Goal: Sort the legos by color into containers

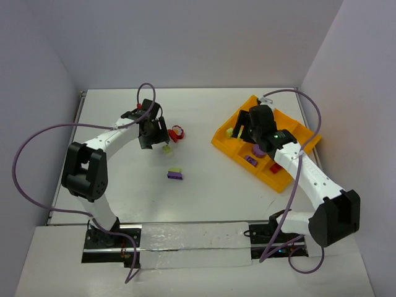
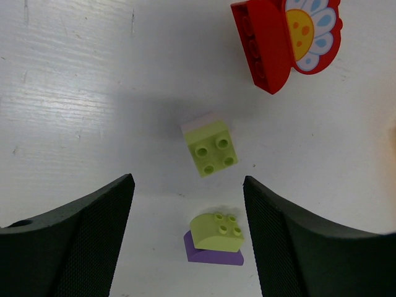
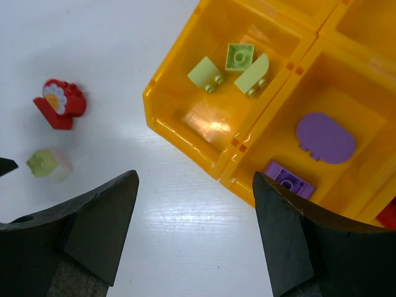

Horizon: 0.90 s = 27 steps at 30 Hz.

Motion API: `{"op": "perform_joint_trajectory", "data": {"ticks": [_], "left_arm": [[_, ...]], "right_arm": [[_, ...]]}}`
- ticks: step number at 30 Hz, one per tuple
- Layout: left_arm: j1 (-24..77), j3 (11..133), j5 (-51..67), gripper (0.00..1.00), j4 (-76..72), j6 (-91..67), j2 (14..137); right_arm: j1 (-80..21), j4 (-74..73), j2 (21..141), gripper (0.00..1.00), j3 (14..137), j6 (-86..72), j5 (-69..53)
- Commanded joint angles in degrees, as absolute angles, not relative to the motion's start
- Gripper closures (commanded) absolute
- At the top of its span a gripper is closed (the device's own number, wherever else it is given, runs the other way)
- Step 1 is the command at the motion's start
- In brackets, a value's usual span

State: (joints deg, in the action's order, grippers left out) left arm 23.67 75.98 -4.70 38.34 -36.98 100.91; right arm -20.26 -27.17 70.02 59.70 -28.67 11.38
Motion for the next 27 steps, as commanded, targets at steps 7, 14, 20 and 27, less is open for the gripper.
{"op": "perform_joint_trajectory", "data": {"ticks": [7, 14, 20, 27], "left_arm": [[25.89, 75.25, -3.19, 0.26, 33.46, -44.02, 103.43], [27.25, 77.42, -6.26, 0.25, 34.26, -47.37, 106.52], [27.25, 76.65, -7.03, 0.24, 33.58, -48.33, 106.78], [27.33, 76.34, -7.24, 0.31, 33.34, -48.27, 107.09]], "right_arm": [[-22.86, -25.85, 71.72, 0.18, 63.28, -28.65, 12.91], [-22.94, -26.01, 71.44, 0.17, 63.45, -28.65, 12.75], [-22.94, -25.84, 70.50, 0.17, 62.60, -28.99, 12.74], [-22.94, -25.75, 69.94, 0.17, 62.01, -28.83, 12.92]]}}
